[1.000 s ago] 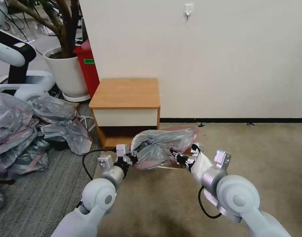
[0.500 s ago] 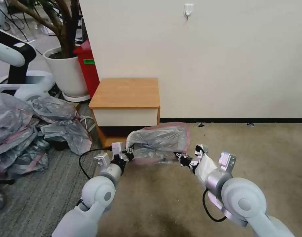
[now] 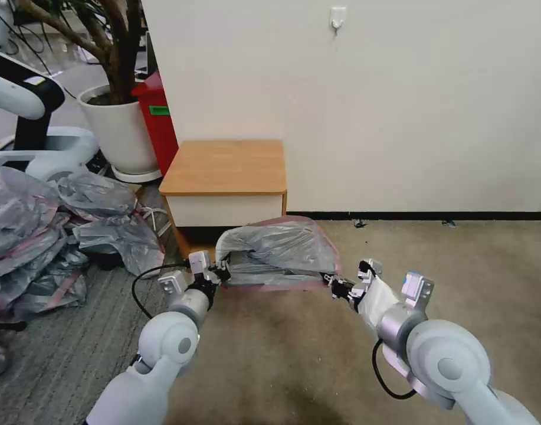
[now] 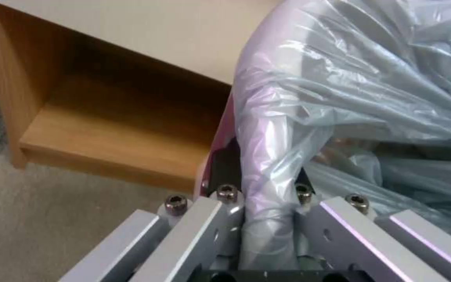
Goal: Pick up the garbage bag from the table and place it over the trash can.
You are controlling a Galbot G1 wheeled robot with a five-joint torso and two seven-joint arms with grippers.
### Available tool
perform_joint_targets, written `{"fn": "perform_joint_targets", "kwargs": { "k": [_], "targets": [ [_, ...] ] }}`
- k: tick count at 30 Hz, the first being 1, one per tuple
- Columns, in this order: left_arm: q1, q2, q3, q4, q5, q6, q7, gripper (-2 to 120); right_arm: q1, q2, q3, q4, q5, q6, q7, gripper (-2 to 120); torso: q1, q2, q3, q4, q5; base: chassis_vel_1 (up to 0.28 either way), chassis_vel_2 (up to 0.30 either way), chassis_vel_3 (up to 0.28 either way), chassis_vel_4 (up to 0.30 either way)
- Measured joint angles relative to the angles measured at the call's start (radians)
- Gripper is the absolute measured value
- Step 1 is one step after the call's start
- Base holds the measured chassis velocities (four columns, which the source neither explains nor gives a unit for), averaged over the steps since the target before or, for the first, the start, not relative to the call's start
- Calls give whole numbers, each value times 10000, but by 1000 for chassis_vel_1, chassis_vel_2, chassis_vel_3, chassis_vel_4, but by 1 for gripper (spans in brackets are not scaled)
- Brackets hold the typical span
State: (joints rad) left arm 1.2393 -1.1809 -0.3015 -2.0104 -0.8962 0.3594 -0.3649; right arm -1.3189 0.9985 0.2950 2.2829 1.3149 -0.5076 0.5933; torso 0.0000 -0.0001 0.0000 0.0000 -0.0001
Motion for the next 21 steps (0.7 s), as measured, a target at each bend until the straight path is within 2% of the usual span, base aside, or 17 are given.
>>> {"fn": "perform_joint_targets", "kwargs": {
  "k": [3, 11, 18, 21],
  "targets": [
    [45, 165, -182, -123, -379, 30, -32, 3, -90, -8, 42, -39, -14, 0, 0, 19, 0, 1, 0, -1, 1, 0, 0, 0, 0],
    [212, 263, -268, -241, -447, 63, -33, 3, -87, 68, -20, -92, -162, 5, 3, 25, 0, 0, 0, 0, 1, 0, 0, 0, 0],
    [380, 377, -290, -395, -452, 319, 19, 3, -93, 85, -26, -158, -262, 10, -1, 18, 0, 1, 0, 0, 0, 0, 0, 0, 0],
    [460, 521, -394, -467, -506, 370, 38, 3, -221, 38, -3, -269, -510, 18, -128, 10, 0, 0, 0, 1, 0, 0, 0, 0, 0]
  ]
}}
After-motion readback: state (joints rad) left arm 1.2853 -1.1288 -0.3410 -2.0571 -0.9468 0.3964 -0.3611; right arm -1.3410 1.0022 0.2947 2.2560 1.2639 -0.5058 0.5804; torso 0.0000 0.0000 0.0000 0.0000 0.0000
